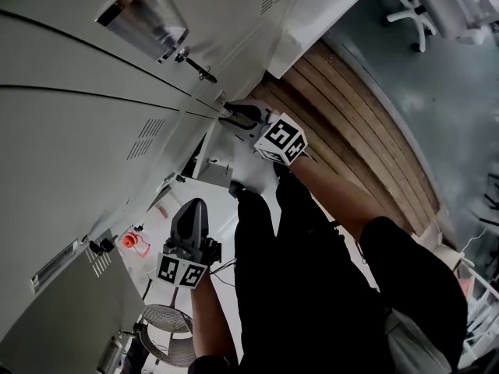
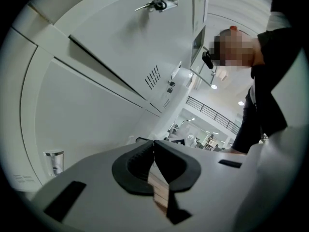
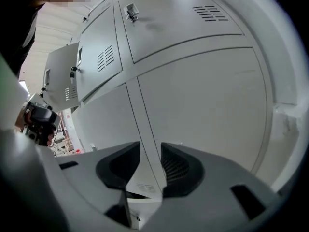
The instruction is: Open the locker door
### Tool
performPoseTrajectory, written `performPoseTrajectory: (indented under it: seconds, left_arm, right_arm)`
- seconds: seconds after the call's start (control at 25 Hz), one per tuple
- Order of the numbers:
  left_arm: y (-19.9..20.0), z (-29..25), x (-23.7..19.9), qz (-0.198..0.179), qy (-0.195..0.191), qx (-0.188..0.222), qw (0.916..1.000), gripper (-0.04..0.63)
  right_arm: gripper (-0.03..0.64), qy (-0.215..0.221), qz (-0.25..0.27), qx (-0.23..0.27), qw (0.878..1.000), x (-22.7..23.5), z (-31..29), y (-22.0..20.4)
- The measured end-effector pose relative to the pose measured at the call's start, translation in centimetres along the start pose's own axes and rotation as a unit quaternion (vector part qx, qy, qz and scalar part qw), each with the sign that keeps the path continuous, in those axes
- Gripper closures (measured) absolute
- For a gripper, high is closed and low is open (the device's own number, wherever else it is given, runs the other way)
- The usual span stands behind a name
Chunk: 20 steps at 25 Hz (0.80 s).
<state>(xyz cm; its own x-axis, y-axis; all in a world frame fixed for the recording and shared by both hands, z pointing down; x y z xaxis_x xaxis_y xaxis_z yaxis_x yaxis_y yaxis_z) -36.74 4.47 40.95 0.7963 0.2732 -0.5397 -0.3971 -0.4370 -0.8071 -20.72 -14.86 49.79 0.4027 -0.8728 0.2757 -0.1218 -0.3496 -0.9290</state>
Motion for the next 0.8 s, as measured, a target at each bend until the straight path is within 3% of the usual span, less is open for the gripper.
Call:
performPoseTrajectory:
  seconds: [0.44,0.8]
  left_arm:
    - [-4.1,-1.6,-2.0,0.014,-0.02,-0.047,0.9986,0.577]
    - [-7.1,-2.9,-2.3,0.029,-0.037,-0.055,0.9974,0.577]
  right_arm:
    - [0.485,-0.011,0.008,-0.012,1.0,3.1,-3.0,-4.1]
    - [0.485,-0.003,0.031,-0.005,0.999,3.8,-4.2,-4.8]
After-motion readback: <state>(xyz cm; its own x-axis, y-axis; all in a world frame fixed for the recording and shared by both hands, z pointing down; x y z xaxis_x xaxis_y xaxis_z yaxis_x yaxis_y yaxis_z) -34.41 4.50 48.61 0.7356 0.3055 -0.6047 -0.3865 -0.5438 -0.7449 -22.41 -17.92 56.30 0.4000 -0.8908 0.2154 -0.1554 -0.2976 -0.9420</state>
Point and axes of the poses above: the fingertips, and each gripper's own axes: z backward along the fingers, x to its right, y out of its top, the point moved 6 cm from there along z, backward along the fingers, and after that the axes turned 5 degrees about y, right-handed, at the moved point
